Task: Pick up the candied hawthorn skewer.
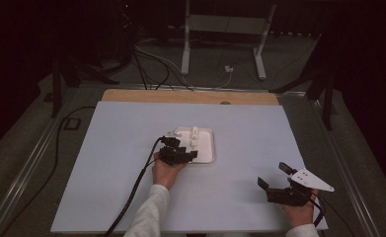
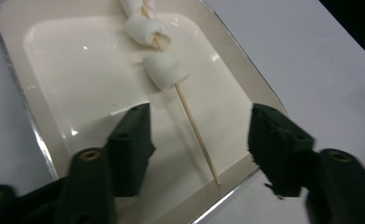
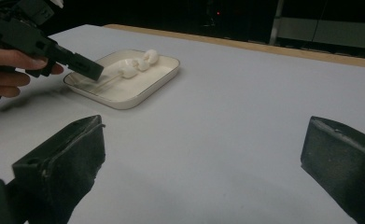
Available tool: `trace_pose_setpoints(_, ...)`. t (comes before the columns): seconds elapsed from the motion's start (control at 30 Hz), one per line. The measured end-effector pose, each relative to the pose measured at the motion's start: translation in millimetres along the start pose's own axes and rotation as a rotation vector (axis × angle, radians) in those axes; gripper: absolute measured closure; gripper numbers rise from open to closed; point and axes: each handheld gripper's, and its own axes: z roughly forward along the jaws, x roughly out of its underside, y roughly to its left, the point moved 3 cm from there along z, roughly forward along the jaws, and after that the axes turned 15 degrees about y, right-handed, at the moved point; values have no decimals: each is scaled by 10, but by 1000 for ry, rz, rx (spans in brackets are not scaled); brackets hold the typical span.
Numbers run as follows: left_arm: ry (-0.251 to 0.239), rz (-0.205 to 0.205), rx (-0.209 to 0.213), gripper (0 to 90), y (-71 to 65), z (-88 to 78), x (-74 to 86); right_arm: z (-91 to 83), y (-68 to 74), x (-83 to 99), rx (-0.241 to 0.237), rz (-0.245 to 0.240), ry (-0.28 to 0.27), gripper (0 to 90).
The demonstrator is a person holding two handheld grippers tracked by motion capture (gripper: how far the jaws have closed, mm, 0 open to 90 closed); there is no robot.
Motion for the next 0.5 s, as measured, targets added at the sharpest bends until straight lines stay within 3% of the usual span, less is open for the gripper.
trace_pose_setpoints(0.1, 20, -1, 11, 540, 5, 36, 6, -3, -2, 0, 1, 0, -1, 0)
trace_pose_setpoints(0.5, 54, -29, 49, 677, -86, 131, -29, -4, 0, -1, 2, 0, -1, 0)
